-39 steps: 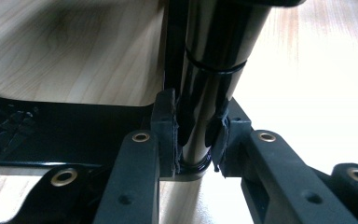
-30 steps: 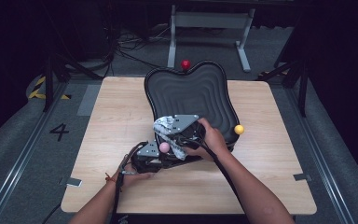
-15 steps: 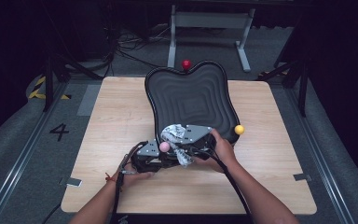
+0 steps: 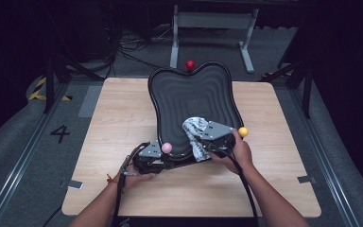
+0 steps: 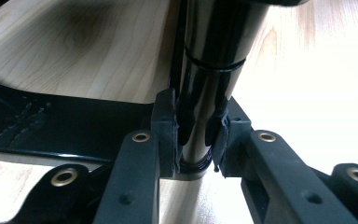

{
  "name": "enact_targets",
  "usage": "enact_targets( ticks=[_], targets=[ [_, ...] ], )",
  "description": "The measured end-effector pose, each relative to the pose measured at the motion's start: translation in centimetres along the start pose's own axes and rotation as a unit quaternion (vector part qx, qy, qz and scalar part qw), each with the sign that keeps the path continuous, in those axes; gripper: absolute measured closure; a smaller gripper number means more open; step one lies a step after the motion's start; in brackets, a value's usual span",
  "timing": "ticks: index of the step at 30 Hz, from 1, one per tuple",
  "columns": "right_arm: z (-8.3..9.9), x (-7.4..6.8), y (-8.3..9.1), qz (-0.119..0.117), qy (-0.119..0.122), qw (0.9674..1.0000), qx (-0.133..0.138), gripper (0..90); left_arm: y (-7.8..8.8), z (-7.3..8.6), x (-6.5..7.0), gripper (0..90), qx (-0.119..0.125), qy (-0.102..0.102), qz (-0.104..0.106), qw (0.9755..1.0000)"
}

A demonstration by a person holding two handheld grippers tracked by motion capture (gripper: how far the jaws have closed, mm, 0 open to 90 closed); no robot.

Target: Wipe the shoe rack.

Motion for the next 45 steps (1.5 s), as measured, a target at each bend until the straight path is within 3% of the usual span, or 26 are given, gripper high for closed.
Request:
enact_targets(
  ticks=[9,16,21,25,30,40,45],
  targets=[
    [3.6,3.3,2.5,0.047,-0.040,0.9980,-0.013,80.7,0.0,0.0,-0.5,73.7,-0.001,0.006,-0.008,1.0000],
    [5.8,4.2,4.1,0.064,-0.051,0.9962,-0.030,80.7,0.1,0.1,-0.9,73.6,-0.001,0.015,-0.015,0.9998],
    [6.6,4.5,4.8,0.069,-0.064,0.9952,-0.026,80.9,0.1,0.1,-1.1,73.6,0.001,0.018,-0.020,0.9996],
    [6.6,4.4,4.7,0.080,-0.056,0.9949,-0.024,80.9,0.1,0.1,-1.5,73.6,-0.001,0.021,-0.025,0.9995],
    [6.6,4.8,4.5,0.077,-0.067,0.9946,-0.014,81.1,-0.1,-0.1,-2.2,73.7,-0.002,0.025,-0.039,0.9989],
    [6.4,5.8,4.0,0.080,-0.077,0.9938,0.003,81.3,-0.5,-0.3,-3.1,73.6,-0.002,0.030,-0.046,0.9985],
    [5.6,5.6,5.0,0.070,-0.080,0.9936,0.038,81.5,-0.4,-0.2,-3.6,70.3,-0.001,0.033,-0.056,0.9979]
  ],
)
Point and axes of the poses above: each handheld gripper's, and its own axes: y roughly backward along the jaws, z roughly out of its underside, x roughly to its right, the point moved 9 cm from there along -y, roughly forward along the jaws, and after that the axes turned 7 degrees about -z, right-handed, at the moved point
